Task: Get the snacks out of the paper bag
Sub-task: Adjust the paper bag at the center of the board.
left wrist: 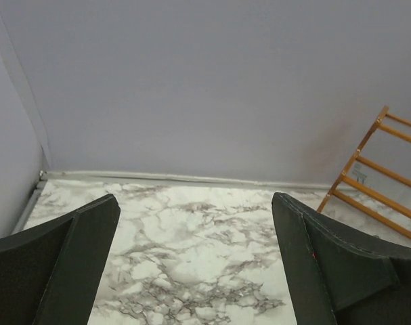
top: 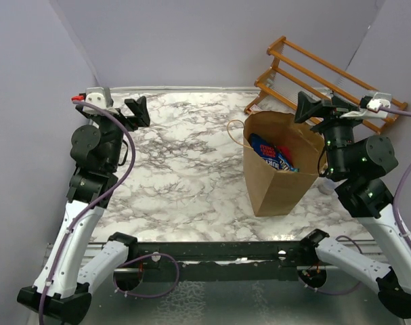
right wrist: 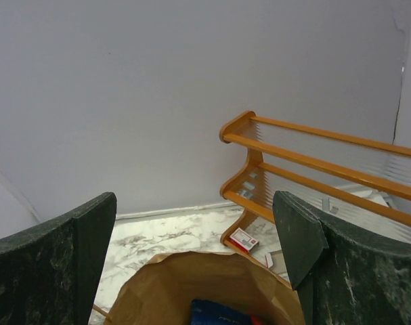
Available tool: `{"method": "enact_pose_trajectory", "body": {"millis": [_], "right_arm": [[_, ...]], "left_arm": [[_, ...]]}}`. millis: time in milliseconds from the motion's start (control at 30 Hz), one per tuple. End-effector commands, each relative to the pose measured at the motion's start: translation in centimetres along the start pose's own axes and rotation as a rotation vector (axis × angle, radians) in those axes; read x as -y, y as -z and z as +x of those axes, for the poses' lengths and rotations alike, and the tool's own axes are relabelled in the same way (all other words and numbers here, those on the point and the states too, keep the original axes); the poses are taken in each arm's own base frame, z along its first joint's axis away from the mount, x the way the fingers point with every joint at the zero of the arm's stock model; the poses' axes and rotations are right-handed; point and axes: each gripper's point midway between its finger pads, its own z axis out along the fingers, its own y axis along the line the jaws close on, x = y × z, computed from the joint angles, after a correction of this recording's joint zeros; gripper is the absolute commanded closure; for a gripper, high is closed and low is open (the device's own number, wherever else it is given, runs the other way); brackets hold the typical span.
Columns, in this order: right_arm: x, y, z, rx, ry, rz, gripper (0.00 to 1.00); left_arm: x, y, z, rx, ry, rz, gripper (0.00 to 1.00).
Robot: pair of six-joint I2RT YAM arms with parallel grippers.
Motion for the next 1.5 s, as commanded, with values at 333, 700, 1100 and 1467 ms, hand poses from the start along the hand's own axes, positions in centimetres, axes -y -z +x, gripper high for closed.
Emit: {"method": "enact_pose_trajectory", "body": {"millis": [333,700,1100,1467], "right_arm": [[-2.3,2.4,3.2,-0.182,0.032,-0.258,0.01],[8.1,5.4,6.9,-0.316,-0.237,0.442,0.0],[12.4,8.7,8.8,-0.287,-0.285,0.713,0.05],[11.8,5.8,9.4,-0.183,-0.301,0.674,0.12]], "left_arm": [[2.6,-0.4,4.3,-0.12,0.169,0.19,0.03],[4.1,-0.5,6.4,-0.191,0.258,0.265,0.06],[4.6,-0.4,7.6,-0.226,0.296,0.292,0.07],[4.5,0.3,6.4,-0.207,0.288,0.286,0.07]]}}
